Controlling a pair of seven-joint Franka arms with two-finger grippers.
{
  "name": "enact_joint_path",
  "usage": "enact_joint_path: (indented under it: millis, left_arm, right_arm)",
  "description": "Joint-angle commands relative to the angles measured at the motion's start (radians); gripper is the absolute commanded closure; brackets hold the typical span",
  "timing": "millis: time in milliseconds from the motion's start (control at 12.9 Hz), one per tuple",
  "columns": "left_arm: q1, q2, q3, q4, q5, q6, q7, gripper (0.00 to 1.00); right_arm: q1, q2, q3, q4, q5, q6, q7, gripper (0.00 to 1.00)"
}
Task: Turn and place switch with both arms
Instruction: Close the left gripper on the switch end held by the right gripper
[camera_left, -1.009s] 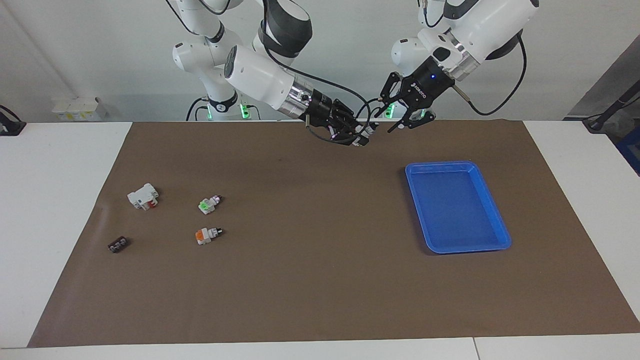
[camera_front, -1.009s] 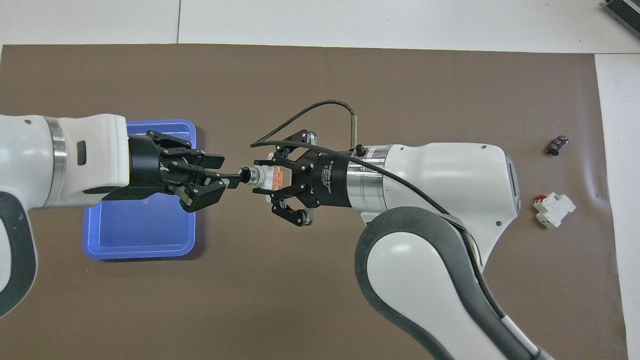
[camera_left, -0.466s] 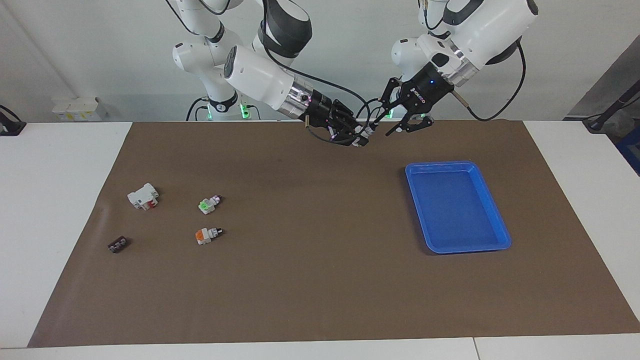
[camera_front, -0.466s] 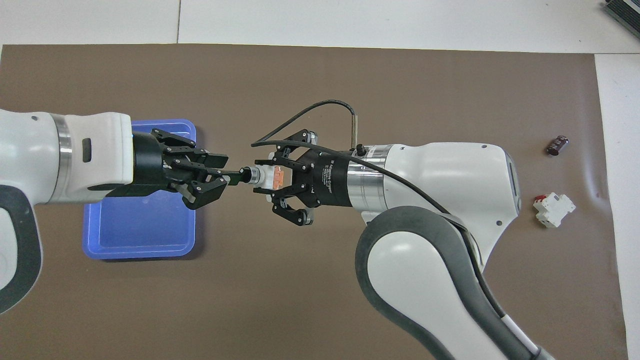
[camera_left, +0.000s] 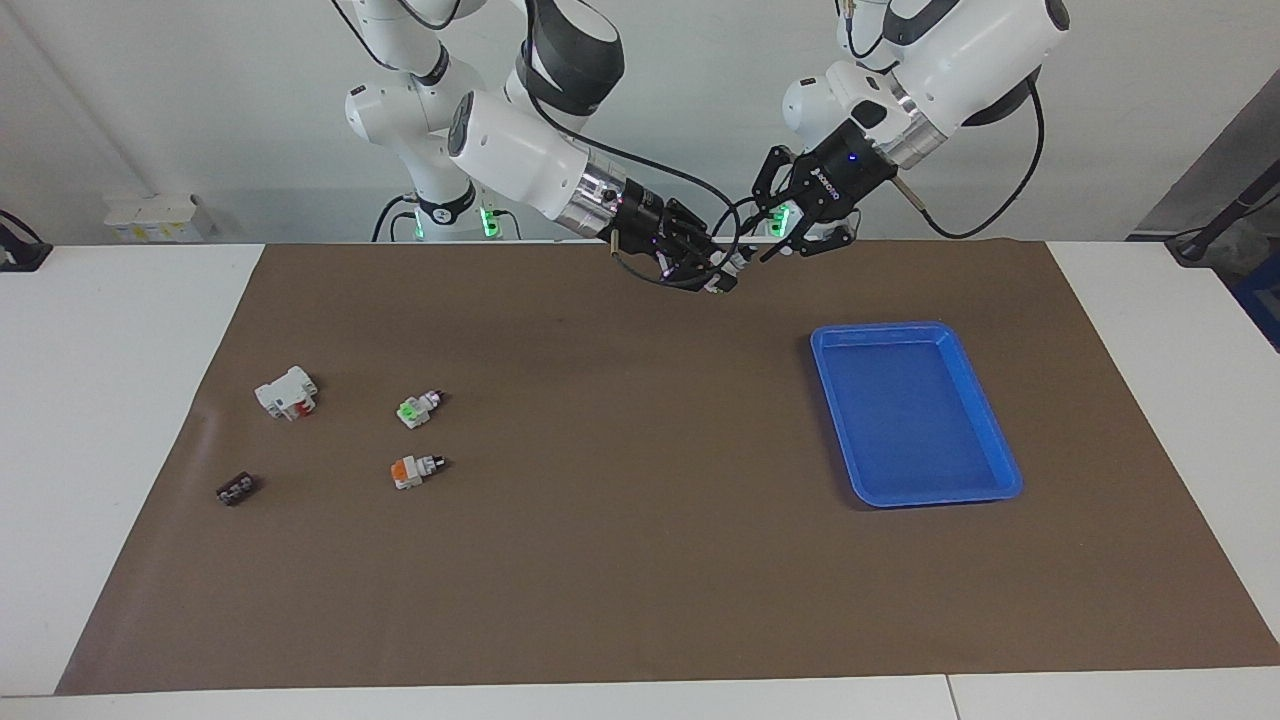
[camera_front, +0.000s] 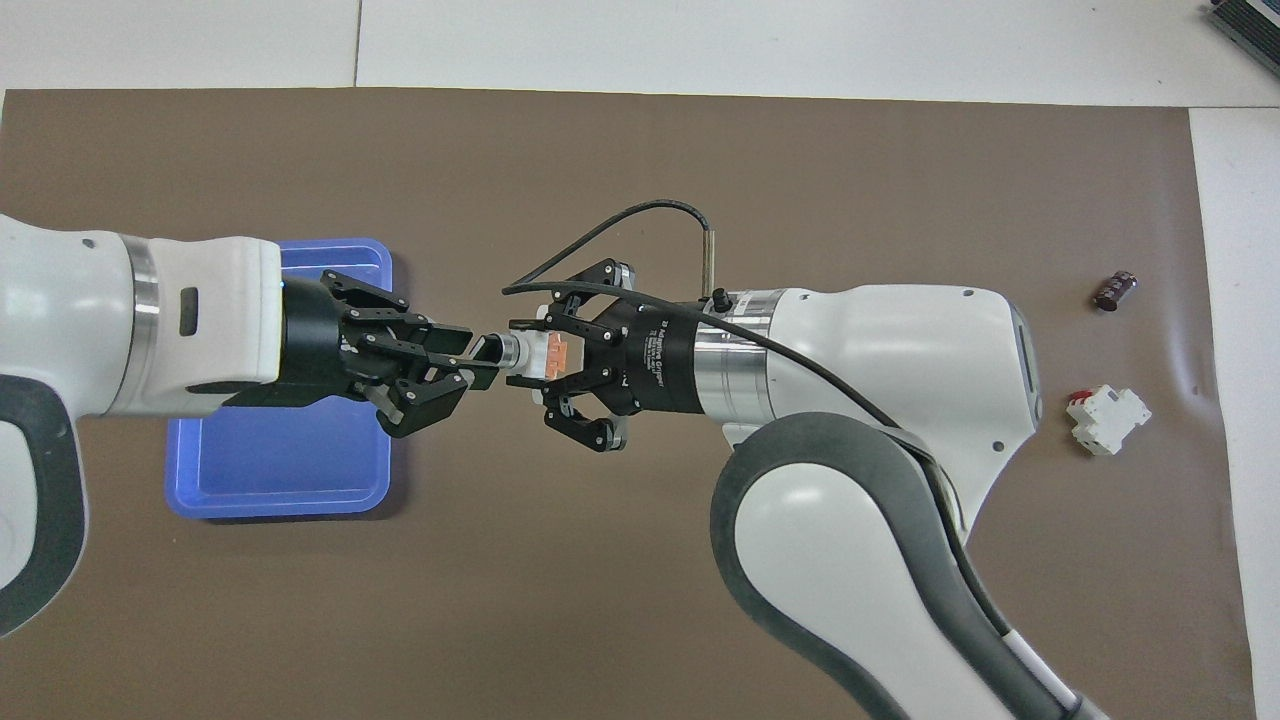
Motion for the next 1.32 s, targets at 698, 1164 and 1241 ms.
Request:
enact_joint_path:
  millis: [698,1164,1241]
  left_arm:
    - [-0.005,-0.018,-0.014,-0.028,-0.017,0.049,0.021,0.67]
    - [-0.003,-0.016,-0.014,-0.026,-0.017,0.060,0.017,0.86]
    - [-0.002,-0.016,-0.014,-0.026,-0.018,0.058,0.015,1.00]
  right_arm:
    - [-0.007,-0.009,0.003,0.002,-0.021,-0.016,0.010,1.00]
    - [-0.007,-0.009,0.003,0.002,-0.021,-0.016,0.010,1.00]
    - [-0.007,-0.009,0.003,0.002,-0.021,-0.016,0.010,1.00]
